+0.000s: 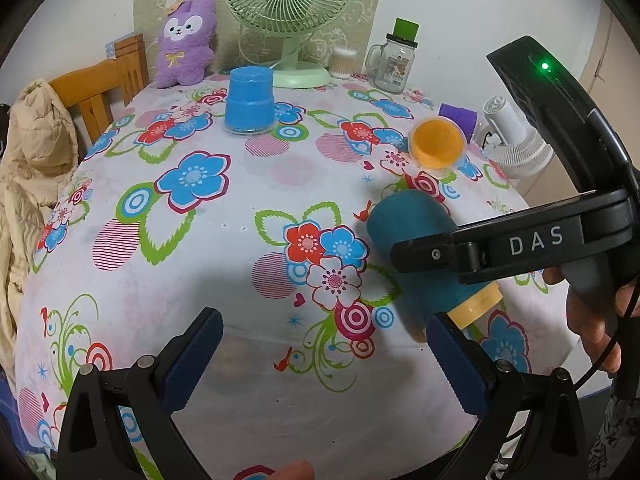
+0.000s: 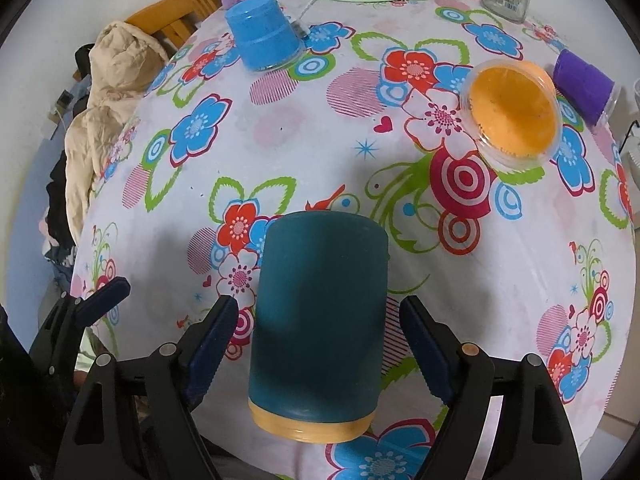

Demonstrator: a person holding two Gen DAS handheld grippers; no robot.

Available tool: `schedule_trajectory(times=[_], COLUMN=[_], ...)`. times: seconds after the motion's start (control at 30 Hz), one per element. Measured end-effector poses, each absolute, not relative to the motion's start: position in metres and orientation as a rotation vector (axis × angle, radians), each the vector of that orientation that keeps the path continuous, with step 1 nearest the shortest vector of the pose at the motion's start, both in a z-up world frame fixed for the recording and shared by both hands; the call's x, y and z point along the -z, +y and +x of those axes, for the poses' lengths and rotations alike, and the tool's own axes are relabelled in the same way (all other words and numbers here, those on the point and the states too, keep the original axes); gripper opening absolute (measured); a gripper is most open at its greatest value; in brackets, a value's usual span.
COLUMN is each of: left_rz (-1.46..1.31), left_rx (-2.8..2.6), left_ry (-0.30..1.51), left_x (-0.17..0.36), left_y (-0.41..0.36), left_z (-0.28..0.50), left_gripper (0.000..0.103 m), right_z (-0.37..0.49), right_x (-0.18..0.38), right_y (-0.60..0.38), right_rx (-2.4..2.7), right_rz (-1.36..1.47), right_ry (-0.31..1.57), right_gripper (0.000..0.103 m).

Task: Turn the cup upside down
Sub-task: 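Lift the teal cup with the right tool and rotate it upright, then bring the teal cup to the left tool and grasp it with the left tool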

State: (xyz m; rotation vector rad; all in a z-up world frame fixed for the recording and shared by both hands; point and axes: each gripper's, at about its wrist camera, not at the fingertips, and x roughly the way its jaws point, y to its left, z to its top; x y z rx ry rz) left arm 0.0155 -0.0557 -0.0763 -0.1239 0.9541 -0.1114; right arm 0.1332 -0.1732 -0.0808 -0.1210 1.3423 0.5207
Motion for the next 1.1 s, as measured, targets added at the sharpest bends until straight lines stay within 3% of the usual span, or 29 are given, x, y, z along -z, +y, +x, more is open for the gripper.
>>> schedule_trajectory(times=[0.4, 0.73, 1.1], left_rz=[-0.133, -0.116, -0.147], left_rx=[0.13, 0.152, 0.133], left_ry=[0.937, 0.91, 0.971], left_x=[0.059, 0.04, 0.053], left_y=[-0.063, -0.087, -0.114], left_z=[0.017, 0.035, 0.08], left_gripper=[0.103, 0.103, 0.103], right_z=[0.129, 0.125, 0.109], right_x=[0.061, 0.051, 0.092], right_y=[-0.201, -0.279, -0.344], right_rx=[-0.563, -0.457, -0.403], right_rz=[-0.037, 0.039, 0.114], right_ry=[1.285, 1.24, 1.293], right_gripper=[0.085, 0.085, 0.085])
